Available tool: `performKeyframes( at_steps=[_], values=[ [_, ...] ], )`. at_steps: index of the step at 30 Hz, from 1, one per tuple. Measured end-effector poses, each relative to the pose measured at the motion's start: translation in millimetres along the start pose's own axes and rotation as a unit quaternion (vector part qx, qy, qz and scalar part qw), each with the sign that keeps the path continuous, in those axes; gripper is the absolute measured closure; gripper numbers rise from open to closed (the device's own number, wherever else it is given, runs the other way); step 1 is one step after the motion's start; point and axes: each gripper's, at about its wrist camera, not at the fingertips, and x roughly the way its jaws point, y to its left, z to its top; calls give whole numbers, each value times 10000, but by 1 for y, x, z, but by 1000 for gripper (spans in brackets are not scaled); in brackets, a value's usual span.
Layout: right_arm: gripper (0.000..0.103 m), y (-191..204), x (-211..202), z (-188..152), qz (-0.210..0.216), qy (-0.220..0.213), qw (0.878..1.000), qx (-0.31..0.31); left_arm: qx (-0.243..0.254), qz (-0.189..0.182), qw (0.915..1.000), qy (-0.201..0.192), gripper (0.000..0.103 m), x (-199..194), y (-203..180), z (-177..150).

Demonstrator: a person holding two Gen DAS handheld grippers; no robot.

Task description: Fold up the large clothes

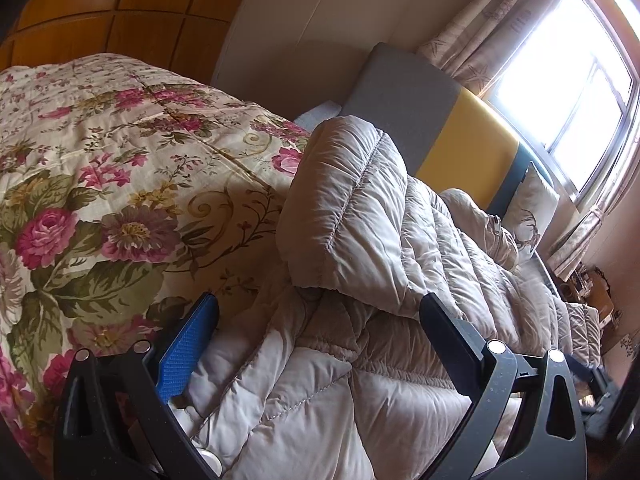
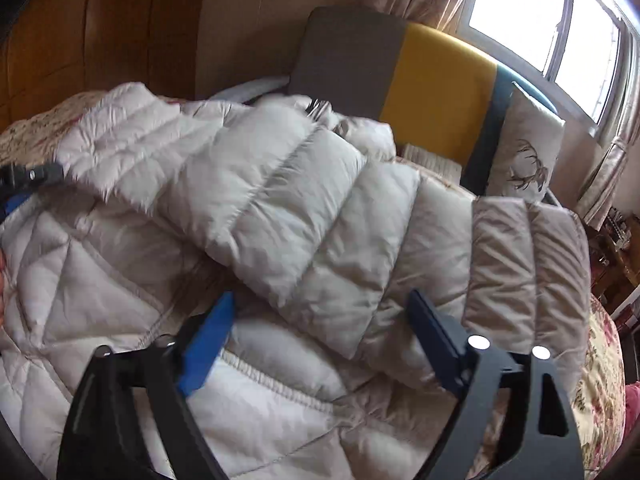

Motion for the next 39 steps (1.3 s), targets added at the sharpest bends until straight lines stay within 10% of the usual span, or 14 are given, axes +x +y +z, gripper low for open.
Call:
performKeyframes(
  at_steps=[7, 12, 17, 26, 32, 39],
  values=[
    [2, -26, -35, -18, -356, -789, 9937, 706, -6, -7, 10000, 13, 4, -22, -7, 9],
    [2, -51, -42, -34, -838, -1172, 9780, 1508, 455, -766, 9957, -245, 4, -67, -54, 26],
    [2, -71, -54, -42, -1166, -1362, 9621, 2056, 1209, -1534, 9794, 504, 5, -41, -125, 30],
    [2, -117, -89, -82, -2282, -1708, 8847, 3688, 1100, -1246, 9634, 2102, 36, 81, -183, 3],
    [2, -162, -82, -117, -1985, -1305, 8348, 4966, 1170, -1396, 9608, 2087, 90, 91, -189, -5],
    [2, -170, -86, -132, -1802, -1289, 8158, 5342, 1218, -1708, 9684, 1346, 97, 47, -183, 32]
  ],
)
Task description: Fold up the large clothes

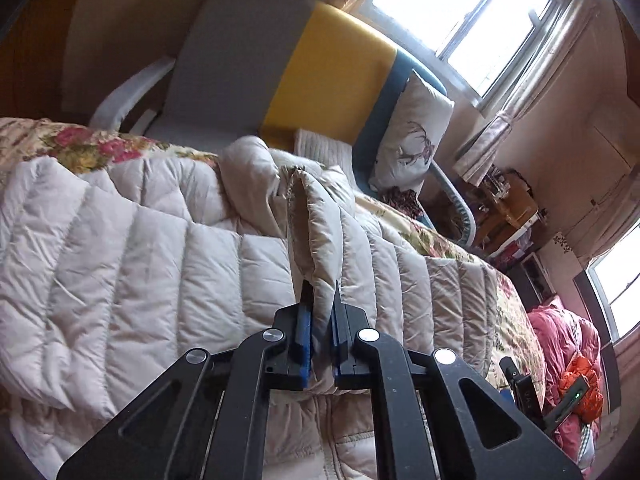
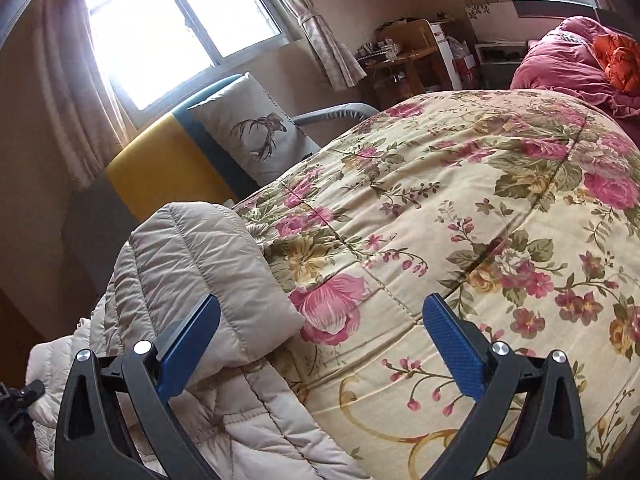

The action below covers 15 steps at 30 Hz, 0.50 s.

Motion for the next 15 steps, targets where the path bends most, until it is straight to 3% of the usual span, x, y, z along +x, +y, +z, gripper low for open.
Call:
performKeyframes(
  at_steps=[4, 6, 11, 15],
  values=[
    [2, 0, 3, -1, -9, 65, 10000, -8, 49, 356, 9993, -91, 97, -7, 24, -7],
    [2, 1, 6, -1, -14, 123, 9999, -22, -79, 494, 9987, 88, 97, -1, 46, -17],
    [2, 12, 2, 0, -54, 97, 9996, -263, -328, 272, 9991, -32, 97, 13, 69, -41],
    [2, 47, -4, 12, 64, 152, 9941, -1077, -411, 71, 9990, -153, 97, 12, 78, -49]
  ],
)
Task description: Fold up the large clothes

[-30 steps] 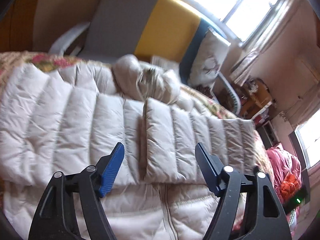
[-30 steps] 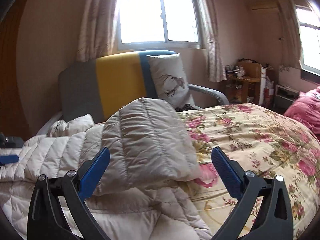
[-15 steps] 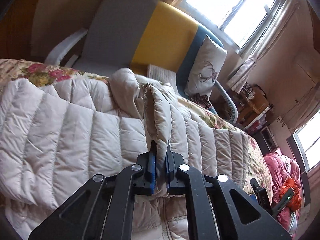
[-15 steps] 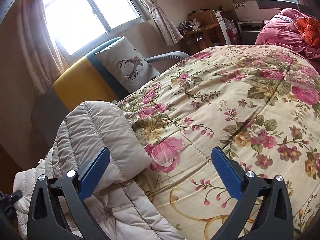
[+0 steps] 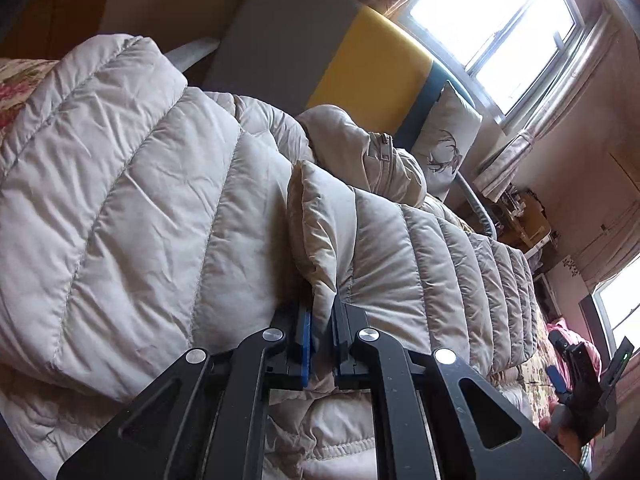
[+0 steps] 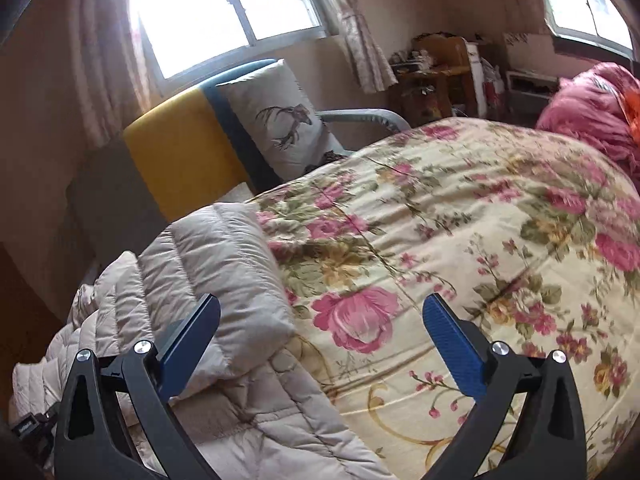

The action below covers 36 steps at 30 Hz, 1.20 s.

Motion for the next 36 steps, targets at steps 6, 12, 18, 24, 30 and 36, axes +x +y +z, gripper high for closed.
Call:
performKeyframes(
  at_steps=[6, 12, 18, 24, 30, 36],
  values=[
    [2, 56, 43, 31, 44, 466, 9911, -1243, -71, -140, 9999, -66, 97, 3, 7, -5],
    [2, 54, 127, 22, -499, 1214, 9799, -1501, -71, -147, 9999, -2, 95, 8, 7, -8],
    [2, 38, 149, 11, -313, 1616, 9790, -1203, 50, -71, 9999, 93, 95, 16, 3, -8],
    [2, 28, 106, 29, -459, 1410, 9850, -888, -1, -122, 9999, 83, 95, 14, 5, -8],
    [2, 31, 50, 0, -799, 1171, 9779, -1533, -42, -183, 9998, 72, 95, 14, 7, -8],
    [2, 19, 74, -23, -752, 1481, 9747, -1493, 24, -105, 9998, 169, 89, 7, 3, -4]
  ],
)
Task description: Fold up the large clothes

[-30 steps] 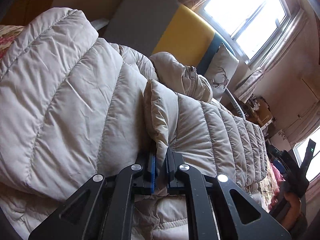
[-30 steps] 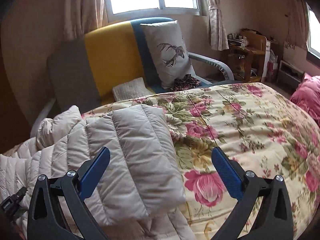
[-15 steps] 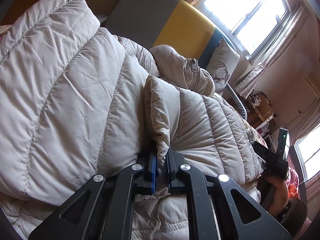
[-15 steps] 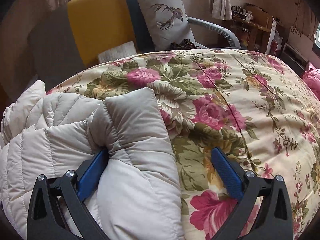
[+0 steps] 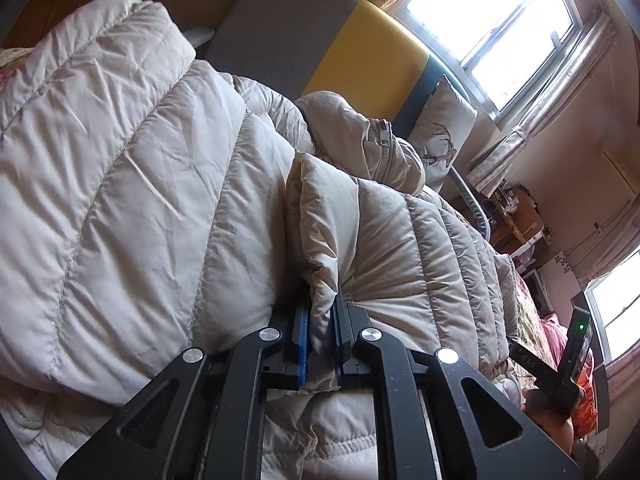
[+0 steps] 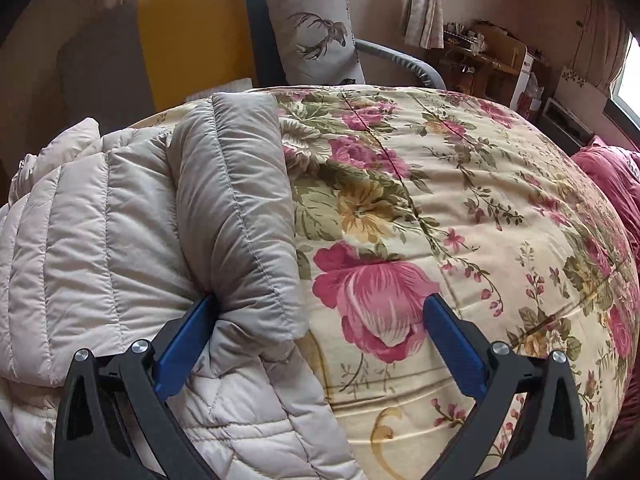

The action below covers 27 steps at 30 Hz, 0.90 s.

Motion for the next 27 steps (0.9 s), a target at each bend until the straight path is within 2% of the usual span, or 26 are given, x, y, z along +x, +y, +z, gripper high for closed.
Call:
performKeyframes(
  at_steps=[1, 2, 3, 5, 7, 9, 11, 14, 18, 23, 27],
  values=[
    [2, 0, 0, 0, 2, -8, 10000, -17, 51, 55, 10000, 55, 85, -5, -4, 1],
    [2, -2, 0, 1, 84, 21, 10000, 19, 74, 53, 9999, 87, 69, -11, -8, 1],
    [2, -6, 2, 2, 226, 109, 9996, 92, 54, -11, 9999, 95, 42, -20, -10, 1],
    [2, -17, 7, 7, 595, 418, 9970, 280, 53, -98, 9999, -55, 16, -45, -16, -3],
    [2, -27, 5, 12, 826, 763, 9929, 388, 270, 51, 9993, -238, 15, -67, -20, -7],
    [2, -37, 0, 13, 1004, 1044, 9879, 561, 493, 254, 9982, -224, 15, -81, -20, -15],
    [2, -48, -13, 10, 1318, 1048, 9828, 763, 607, 378, 9973, -185, 13, -93, -16, -24],
    [2, -60, -35, -2, 1773, 857, 9782, 660, 583, 575, 9965, -171, 13, -114, -3, -42],
    [2, -72, -54, -29, 2172, 996, 9695, 545, 432, 783, 9958, -221, 13, -140, 16, -59],
    [26, -102, -66, -58, 2839, 1161, 9466, 996, 126, 857, 9957, -313, 13, -171, 44, -76],
    [27, -119, -80, -83, 3466, 1285, 9220, 1151, 134, 1033, 9938, -390, 13, -197, 61, -97]
  ],
)
